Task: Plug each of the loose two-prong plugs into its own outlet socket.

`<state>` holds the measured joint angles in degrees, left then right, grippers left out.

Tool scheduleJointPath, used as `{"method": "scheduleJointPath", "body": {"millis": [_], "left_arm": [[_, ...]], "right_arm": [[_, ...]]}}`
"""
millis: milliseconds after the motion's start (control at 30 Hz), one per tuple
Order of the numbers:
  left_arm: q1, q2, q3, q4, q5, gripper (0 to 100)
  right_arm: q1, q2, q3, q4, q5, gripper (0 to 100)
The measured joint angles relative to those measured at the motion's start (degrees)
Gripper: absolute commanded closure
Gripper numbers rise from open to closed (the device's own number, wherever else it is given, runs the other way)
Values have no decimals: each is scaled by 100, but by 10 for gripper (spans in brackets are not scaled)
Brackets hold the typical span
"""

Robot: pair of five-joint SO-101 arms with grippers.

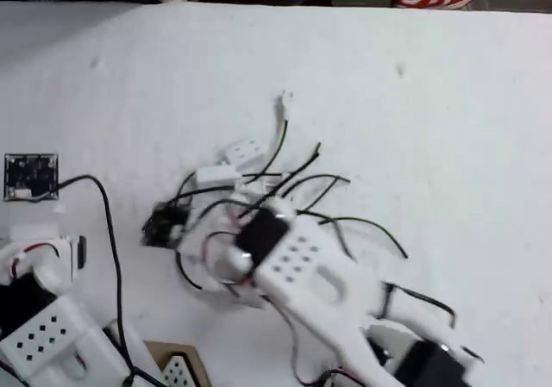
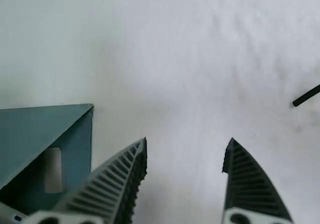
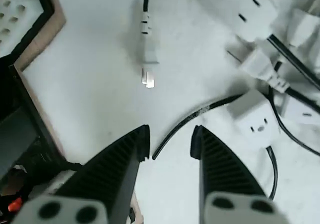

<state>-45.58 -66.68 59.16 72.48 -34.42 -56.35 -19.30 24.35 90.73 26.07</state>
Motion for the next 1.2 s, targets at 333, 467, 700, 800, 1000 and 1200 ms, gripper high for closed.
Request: {"method": "scheduleJointPath", "body": {"millis": [333,467,700,800,1000,1200], "left_arm": [[-598,-607,352,0,0,751],[-703,-782,536,0,0,751],[-721,-1152,809,0,-18,751],[-738,-1301,809,0,-18,751],[-730,-1521,1055,0,-18,751],[-730,-1837,1178,0,-18,751]], "right_arm": [[-519,1829,-949,-211,0,852],[-765,2330,-993,-475,0,853],[-756,3191,-1046,-818,-9,854],[-765,3508,-1055,-818,-9,878],[-738,3736,-1055,-826,202,979],[-448,3385,-1046,-818,325,980]]}}
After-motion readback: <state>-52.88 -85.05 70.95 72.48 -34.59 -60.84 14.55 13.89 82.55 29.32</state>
